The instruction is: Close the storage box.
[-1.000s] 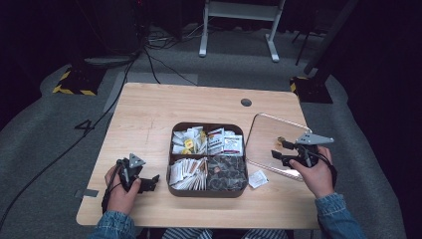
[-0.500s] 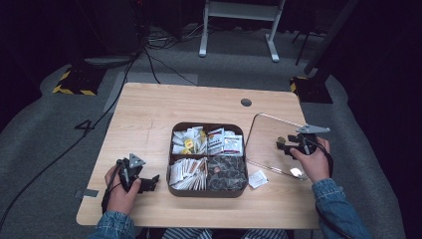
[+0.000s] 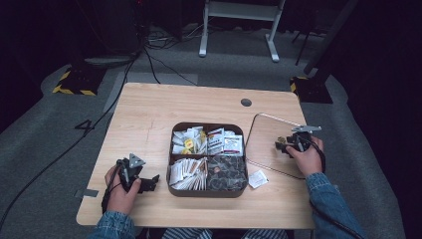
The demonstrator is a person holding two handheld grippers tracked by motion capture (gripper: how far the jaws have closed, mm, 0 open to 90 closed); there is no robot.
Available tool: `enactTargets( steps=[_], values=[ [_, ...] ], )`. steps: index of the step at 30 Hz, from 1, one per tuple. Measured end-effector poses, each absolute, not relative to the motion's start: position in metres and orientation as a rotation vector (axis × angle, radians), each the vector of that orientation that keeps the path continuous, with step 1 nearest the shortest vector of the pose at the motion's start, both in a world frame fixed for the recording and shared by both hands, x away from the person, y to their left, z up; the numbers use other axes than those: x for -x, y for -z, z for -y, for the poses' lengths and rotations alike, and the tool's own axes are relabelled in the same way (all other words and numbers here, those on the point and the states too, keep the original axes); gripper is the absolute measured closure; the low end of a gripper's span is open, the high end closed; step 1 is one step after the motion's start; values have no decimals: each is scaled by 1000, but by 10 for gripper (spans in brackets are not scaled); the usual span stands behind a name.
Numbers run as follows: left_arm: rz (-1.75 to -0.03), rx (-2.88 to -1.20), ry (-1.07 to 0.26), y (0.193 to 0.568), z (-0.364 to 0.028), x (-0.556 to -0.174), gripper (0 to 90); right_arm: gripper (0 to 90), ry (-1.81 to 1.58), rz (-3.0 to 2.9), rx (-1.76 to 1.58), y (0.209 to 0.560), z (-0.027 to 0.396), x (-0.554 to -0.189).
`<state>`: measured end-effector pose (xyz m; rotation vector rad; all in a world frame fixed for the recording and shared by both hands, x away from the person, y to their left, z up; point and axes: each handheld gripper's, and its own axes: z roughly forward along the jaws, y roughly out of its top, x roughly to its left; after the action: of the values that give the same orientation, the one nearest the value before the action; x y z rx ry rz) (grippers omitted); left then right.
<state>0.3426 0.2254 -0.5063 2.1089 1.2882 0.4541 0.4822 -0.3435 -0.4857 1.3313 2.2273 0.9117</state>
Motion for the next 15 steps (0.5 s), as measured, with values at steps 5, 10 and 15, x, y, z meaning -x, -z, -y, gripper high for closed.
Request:
enactTargets(
  steps=[5,10,15],
  values=[
    [-1288,-2109,-454,506,-225,-343,1,435,-930,-2217,-1325,491,344,-486],
    [-1288,-2109,-454,506,-225,-343,1,554,-942,-2226,-1270,492,342,-487],
    [-1288,-2109,-454,506,-225,-343,1,586,-976,-2207,-1264,495,341,-486]
  ],
)
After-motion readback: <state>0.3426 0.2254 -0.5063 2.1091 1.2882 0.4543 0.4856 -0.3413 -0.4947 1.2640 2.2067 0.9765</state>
